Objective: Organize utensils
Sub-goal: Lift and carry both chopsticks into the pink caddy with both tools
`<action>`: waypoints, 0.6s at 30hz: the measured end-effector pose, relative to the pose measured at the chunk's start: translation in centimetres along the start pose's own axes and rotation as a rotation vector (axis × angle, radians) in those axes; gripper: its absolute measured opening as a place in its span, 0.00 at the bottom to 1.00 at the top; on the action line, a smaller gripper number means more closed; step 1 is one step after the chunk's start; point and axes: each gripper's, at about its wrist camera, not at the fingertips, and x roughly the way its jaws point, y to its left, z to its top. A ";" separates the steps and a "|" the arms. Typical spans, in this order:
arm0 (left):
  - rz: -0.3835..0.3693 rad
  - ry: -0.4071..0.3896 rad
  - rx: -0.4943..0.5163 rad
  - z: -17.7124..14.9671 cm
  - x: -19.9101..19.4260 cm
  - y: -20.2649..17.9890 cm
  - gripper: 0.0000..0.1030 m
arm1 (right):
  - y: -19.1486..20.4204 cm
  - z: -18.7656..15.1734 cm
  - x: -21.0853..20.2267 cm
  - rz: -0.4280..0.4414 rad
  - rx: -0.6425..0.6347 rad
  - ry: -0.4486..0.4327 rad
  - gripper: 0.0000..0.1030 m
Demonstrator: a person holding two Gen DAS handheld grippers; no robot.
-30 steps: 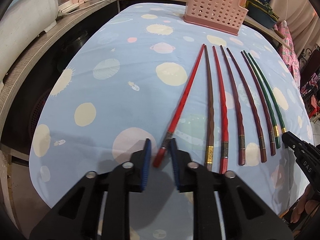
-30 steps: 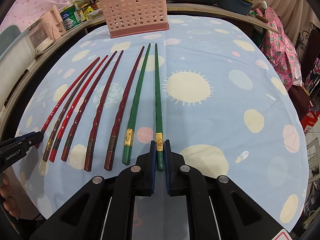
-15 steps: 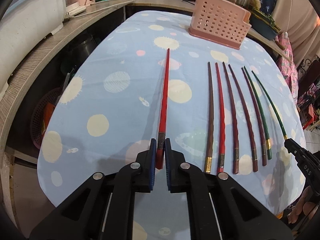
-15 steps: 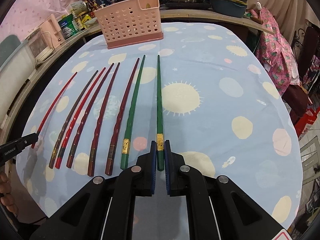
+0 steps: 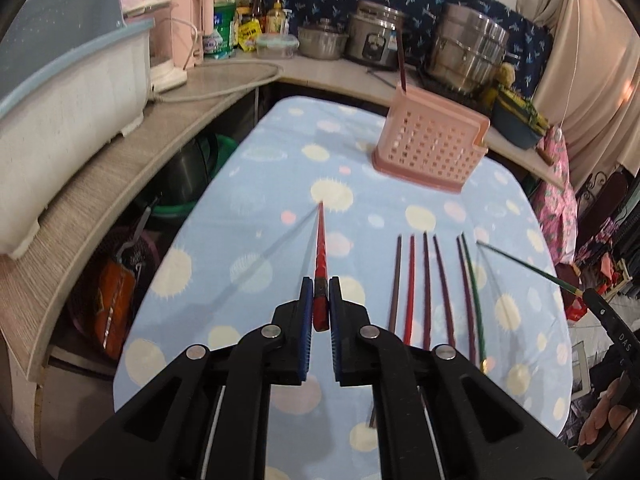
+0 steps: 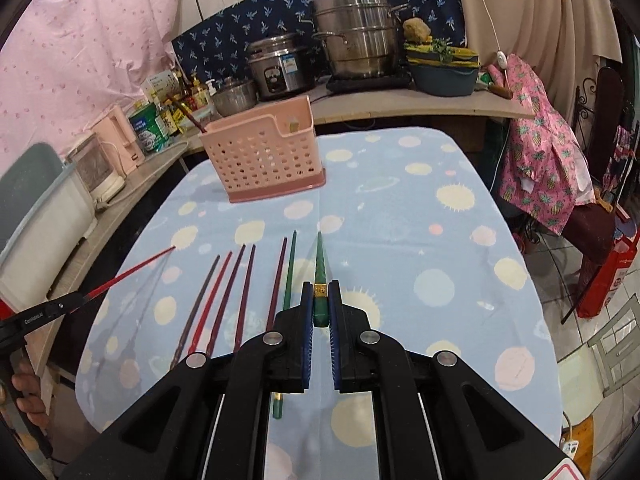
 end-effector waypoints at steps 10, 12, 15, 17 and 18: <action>-0.015 -0.134 0.013 7.8 -2.2 -1.1 0.07 | 0.1 7.4 -0.8 -0.001 -0.020 -0.132 0.07; -0.014 -0.157 0.021 9.4 -2.4 -1.5 0.07 | -0.1 8.7 -0.5 0.004 -0.012 -0.146 0.07; -0.020 -0.182 0.033 11.5 -2.5 -2.3 0.07 | -0.3 10.3 -0.1 0.017 0.002 -0.156 0.07; -0.031 -0.197 0.036 13.0 -2.6 -2.9 0.07 | -0.4 11.6 0.1 0.027 0.007 -0.166 0.07; -0.037 -0.202 0.037 13.6 -2.7 -3.2 0.07 | -0.4 12.3 0.2 0.035 0.011 -0.172 0.07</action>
